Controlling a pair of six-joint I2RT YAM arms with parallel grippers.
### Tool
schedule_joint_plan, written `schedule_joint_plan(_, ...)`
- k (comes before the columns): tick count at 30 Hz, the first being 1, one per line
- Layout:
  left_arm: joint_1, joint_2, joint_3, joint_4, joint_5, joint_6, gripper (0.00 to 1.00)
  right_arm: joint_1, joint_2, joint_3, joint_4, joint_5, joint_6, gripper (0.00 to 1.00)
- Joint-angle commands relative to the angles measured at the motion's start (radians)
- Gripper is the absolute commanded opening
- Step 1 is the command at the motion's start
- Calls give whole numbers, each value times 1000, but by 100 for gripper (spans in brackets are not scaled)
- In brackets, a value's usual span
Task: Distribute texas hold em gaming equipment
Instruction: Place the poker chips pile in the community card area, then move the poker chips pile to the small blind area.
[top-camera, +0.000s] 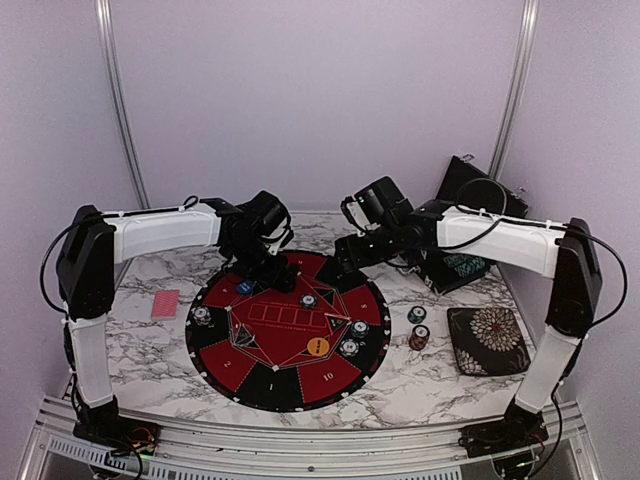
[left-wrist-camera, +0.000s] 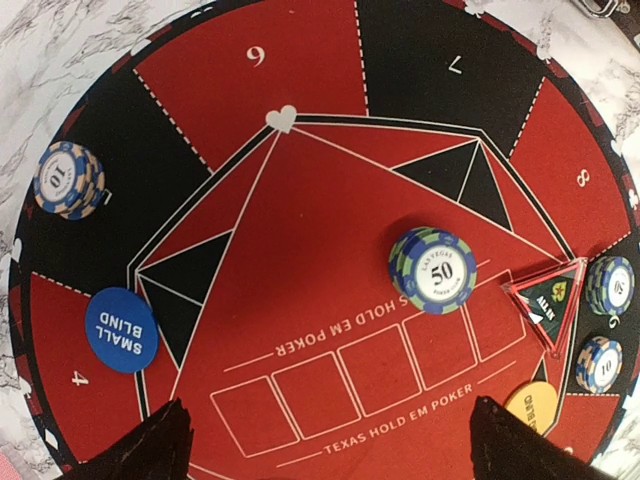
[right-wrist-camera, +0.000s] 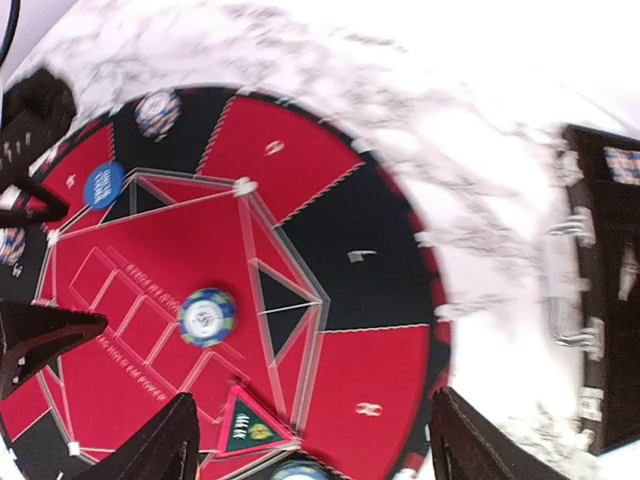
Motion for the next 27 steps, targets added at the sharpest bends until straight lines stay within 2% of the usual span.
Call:
schedule_joint_plan(1, -32, 84, 94, -63, -41, -26, 98, -43, -114, -81, 86, 24, -6, 77)
schedule_joint_plan(17, -100, 353, 405, -189, -52, -9, 85, -73, -268, -217, 121, 32, -10, 77)
schedule_joint_plan(27, -109, 412, 434, -205, -42, 10, 78, -76, -280, -230, 120, 37, -8, 77)
